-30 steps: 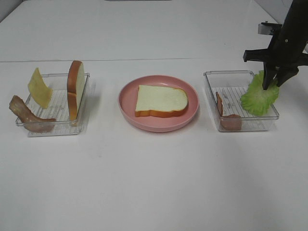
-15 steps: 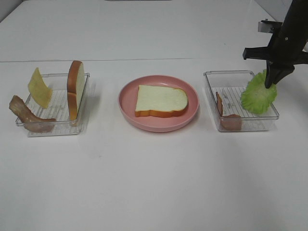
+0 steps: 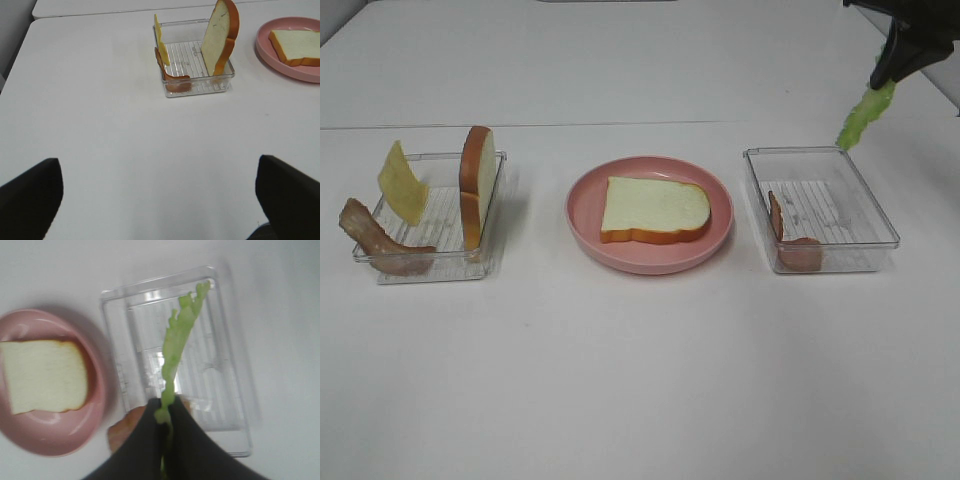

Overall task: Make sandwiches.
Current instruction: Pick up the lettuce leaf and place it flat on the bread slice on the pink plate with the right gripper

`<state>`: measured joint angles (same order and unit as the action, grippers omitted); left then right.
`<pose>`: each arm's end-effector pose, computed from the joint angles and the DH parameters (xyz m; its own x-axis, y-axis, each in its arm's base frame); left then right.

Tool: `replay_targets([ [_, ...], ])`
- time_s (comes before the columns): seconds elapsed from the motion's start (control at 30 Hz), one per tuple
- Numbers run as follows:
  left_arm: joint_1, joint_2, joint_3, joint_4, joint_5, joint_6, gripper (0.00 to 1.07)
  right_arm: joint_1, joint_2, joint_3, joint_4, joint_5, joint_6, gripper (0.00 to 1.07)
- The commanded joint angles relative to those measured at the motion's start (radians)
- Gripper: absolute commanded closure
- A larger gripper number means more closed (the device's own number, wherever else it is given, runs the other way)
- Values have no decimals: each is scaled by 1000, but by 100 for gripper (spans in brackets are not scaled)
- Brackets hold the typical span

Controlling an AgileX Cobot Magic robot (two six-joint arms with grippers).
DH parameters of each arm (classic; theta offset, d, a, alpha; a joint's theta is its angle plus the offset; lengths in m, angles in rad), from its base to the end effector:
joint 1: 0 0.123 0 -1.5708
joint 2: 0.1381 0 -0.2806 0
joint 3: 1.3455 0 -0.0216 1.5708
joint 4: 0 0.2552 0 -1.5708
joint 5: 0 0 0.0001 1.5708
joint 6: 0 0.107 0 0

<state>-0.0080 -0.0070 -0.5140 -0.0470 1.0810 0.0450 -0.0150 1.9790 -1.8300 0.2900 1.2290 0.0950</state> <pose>0.0140 -0.0046 0.2745 -0.4538 0.0265 -0.8907 0.0553 0.9985 0.0015 0.4319 0.0224 0.2699 -0.9513 0.2006 -0.2341 0.1228 0.9431 0.3090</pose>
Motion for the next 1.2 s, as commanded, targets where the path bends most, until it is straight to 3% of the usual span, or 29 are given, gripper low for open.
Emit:
replay_targets([
  [0.03, -5, -11, 0, -3, -6, -3, 6, 17, -17, 1, 155, 25, -51, 107],
  [0.17, -5, -11, 0, -3, -6, -3, 6, 106, -6, 1, 264, -18, -84, 107],
  [0.27, -5, -11, 0, -3, -6, -3, 6, 125, -2, 1, 274, -29, -87, 107],
  [0.33, -5, -11, 0, -3, -6, -3, 6, 209, 27, 1, 315, -69, -95, 107],
  [0.6, -5, -11, 0, -3, -6, -3, 6, 328, 102, 1, 331, -166, -95, 107],
  [1.17, -5, -11, 0, -3, -6, -3, 6, 338, 276, -12, 456, -220, -140, 107],
  [1.2, -5, -11, 0, -3, -6, -3, 6, 338, 294, -13, 507, -221, -154, 107],
])
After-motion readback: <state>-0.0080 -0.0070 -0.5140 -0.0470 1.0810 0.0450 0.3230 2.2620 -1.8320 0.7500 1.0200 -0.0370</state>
